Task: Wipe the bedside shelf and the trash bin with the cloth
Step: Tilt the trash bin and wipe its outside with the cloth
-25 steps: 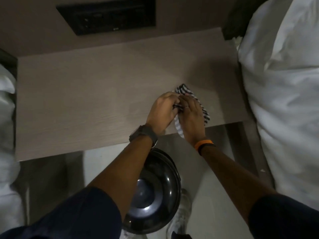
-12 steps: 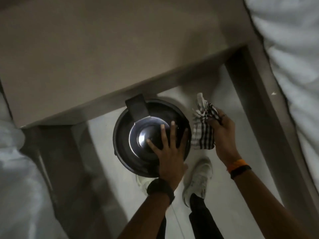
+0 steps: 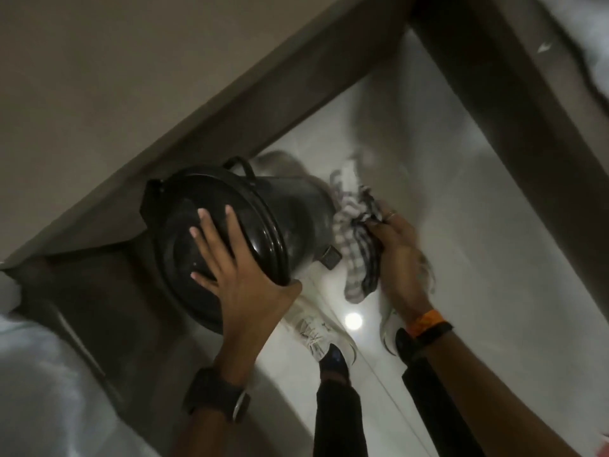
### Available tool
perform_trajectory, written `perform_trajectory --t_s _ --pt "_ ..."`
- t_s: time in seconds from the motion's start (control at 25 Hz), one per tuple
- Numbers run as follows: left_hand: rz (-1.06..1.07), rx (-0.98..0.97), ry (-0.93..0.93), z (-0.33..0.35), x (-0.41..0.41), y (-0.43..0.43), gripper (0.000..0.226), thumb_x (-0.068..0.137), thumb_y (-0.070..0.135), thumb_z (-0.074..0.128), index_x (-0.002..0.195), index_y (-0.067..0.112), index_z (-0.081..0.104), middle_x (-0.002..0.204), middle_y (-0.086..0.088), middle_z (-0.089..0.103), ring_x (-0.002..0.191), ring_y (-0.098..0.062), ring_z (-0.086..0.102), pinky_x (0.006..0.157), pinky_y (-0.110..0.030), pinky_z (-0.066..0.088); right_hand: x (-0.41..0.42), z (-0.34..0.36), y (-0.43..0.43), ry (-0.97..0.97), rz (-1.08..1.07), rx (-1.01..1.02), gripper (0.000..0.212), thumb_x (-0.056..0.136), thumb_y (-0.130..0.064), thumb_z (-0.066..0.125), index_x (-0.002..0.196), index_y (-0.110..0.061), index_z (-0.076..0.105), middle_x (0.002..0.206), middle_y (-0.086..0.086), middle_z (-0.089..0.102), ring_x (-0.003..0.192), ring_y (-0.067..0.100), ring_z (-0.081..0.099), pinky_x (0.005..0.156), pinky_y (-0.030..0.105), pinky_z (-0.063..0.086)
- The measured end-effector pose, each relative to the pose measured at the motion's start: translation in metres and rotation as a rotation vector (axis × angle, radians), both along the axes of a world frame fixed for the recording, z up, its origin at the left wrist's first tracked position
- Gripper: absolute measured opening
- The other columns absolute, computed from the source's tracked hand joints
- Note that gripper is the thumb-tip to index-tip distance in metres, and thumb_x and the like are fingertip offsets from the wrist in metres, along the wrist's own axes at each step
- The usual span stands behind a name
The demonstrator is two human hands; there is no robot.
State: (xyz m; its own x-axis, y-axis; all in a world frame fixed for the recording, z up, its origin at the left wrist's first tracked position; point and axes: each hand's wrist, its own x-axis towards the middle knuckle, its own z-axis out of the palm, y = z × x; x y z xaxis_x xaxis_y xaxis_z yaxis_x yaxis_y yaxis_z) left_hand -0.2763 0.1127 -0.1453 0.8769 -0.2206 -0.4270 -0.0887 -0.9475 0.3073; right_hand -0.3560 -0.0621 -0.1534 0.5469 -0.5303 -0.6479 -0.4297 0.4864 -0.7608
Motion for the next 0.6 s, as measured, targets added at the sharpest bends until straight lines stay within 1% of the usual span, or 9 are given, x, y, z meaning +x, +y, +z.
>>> perform_trajectory --t_s 0.04,0.12,0.16,0.2,0.28,0.36,0.4,0.52,0.6 --pt "0.032 -0.038 0.026 0.003 0.002 0.003 0.147 0.060 0.042 0.094 0.163 0.034 -0.010 0.173 0.006 -0.023 0.160 -0.028 -0.023 0.115 -0.084 0.003 0.004 -0.001 0.029 -0.042 0.090 -0.045 0.034 0.100 -0.009 0.046 0.127 -0.011 0.066 0.123 0.006 0.075 0.114 0.018 0.071 0.101 0.040 0.059" --pt "0.068 -0.098 0.046 0.006 0.007 0.005 0.136 0.065 0.032 0.085 0.164 0.033 -0.009 0.173 0.006 -0.025 0.159 -0.026 -0.024 0.116 -0.083 0.003 0.014 -0.008 0.083 -0.211 0.340 -0.198 0.046 0.103 -0.015 0.040 0.149 -0.021 0.046 0.156 -0.008 0.050 0.149 0.014 0.044 0.128 0.043 0.033" --pt "0.086 -0.111 0.052 0.007 0.010 0.005 0.136 0.063 0.033 0.082 0.164 0.033 -0.008 0.173 0.006 -0.024 0.160 -0.026 -0.023 0.117 -0.082 0.004 0.020 -0.021 0.094 -0.275 0.419 -0.300 0.049 0.106 -0.018 0.036 0.154 -0.029 0.036 0.164 -0.013 0.035 0.158 0.014 0.027 0.133 0.044 0.018" --pt "0.108 -0.120 0.056 0.007 0.011 0.005 0.138 0.058 0.041 0.080 0.165 0.033 -0.008 0.173 0.006 -0.024 0.160 -0.026 -0.022 0.118 -0.081 0.004 0.029 -0.048 0.095 -0.256 0.423 -0.369 0.049 0.107 -0.022 0.033 0.155 -0.032 0.032 0.168 -0.011 0.029 0.161 0.016 0.019 0.134 0.046 0.009" --pt "0.176 -0.157 0.066 0.010 0.013 0.007 0.143 0.047 0.058 0.069 0.165 0.033 -0.007 0.173 0.007 -0.023 0.160 -0.025 -0.020 0.120 -0.079 0.004 0.049 -0.104 0.079 -0.037 0.310 -0.317 0.053 0.104 -0.030 0.033 0.156 -0.021 0.036 0.168 0.005 0.033 0.160 0.024 0.023 0.134 0.051 0.008" --pt "0.215 -0.182 0.057 0.012 0.014 0.007 0.143 0.042 0.063 0.061 0.165 0.032 -0.005 0.173 0.006 -0.021 0.161 -0.025 -0.017 0.120 -0.078 0.007 0.059 -0.144 0.050 0.215 0.160 -0.238 0.060 0.098 -0.037 0.032 0.152 -0.014 0.042 0.163 0.012 0.042 0.154 0.030 0.035 0.130 0.054 0.021" --pt "0.222 -0.187 0.046 0.012 0.017 0.009 0.143 0.042 0.063 0.061 0.165 0.032 -0.005 0.174 0.007 -0.020 0.161 -0.025 -0.015 0.120 -0.078 0.009 0.062 -0.146 0.049 0.235 0.144 -0.214 0.062 0.097 -0.038 0.031 0.153 -0.014 0.041 0.163 0.013 0.042 0.153 0.031 0.036 0.129 0.055 0.025" --pt "0.244 -0.199 0.044 0.009 0.027 0.017 0.142 0.048 0.056 0.073 0.165 0.034 -0.004 0.174 0.007 -0.019 0.162 -0.024 -0.012 0.122 -0.074 0.013 0.062 -0.083 0.098 -0.043 0.238 -0.240 0.056 0.101 -0.033 0.034 0.155 -0.022 0.034 0.170 0.006 0.026 0.160 0.023 0.021 0.131 0.055 0.020" --pt "0.241 -0.218 0.031 0.006 0.032 0.033 0.142 0.051 0.053 0.080 0.164 0.037 -0.004 0.174 0.008 -0.018 0.162 -0.024 -0.009 0.123 -0.072 0.016 0.053 -0.047 0.129 -0.277 0.369 -0.348 0.048 0.104 -0.023 0.040 0.152 -0.025 0.040 0.169 0.003 0.029 0.162 0.020 0.017 0.133 0.050 0.012"
